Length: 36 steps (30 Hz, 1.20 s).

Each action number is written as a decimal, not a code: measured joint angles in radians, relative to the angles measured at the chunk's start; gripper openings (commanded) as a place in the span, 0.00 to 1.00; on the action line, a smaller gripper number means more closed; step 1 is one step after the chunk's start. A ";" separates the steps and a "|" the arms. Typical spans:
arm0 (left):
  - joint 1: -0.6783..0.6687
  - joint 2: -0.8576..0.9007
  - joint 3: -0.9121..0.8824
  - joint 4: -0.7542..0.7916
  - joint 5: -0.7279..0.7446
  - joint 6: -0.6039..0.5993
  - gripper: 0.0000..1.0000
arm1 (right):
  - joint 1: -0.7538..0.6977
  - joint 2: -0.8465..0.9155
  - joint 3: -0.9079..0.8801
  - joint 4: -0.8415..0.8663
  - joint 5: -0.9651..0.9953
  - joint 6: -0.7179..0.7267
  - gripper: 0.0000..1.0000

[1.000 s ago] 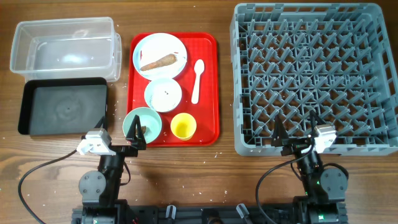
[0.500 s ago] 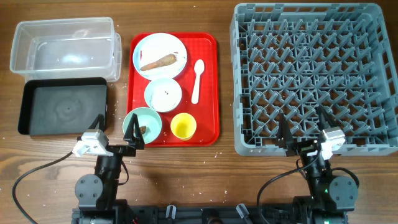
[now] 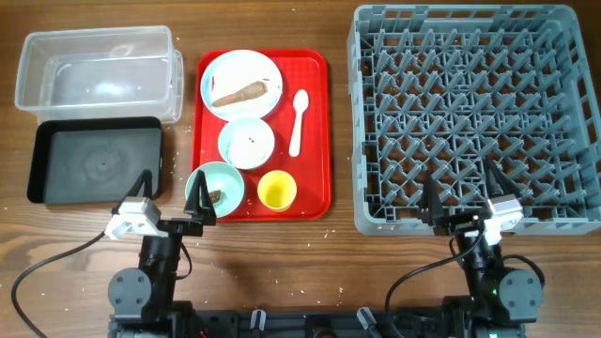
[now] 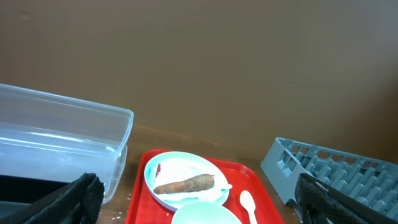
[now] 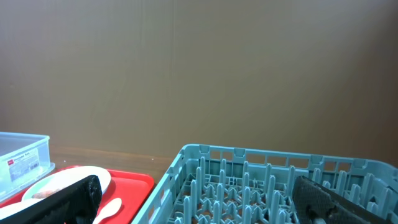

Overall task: Sort waste into correct bins and load items into the dishwasher rack
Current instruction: 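Move the left gripper over the white plate toward the tissue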

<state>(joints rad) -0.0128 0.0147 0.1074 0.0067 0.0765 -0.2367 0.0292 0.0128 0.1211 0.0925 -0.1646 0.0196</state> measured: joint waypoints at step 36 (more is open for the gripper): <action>-0.055 2.040 1.777 -0.962 0.180 0.554 1.00 | 0.000 1.089 1.023 -0.871 -0.157 -0.024 1.00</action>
<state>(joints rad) -0.0681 2.0544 1.8843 -0.9550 0.2562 0.3172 0.0292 1.1015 1.1446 -0.7780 -0.3218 -0.0048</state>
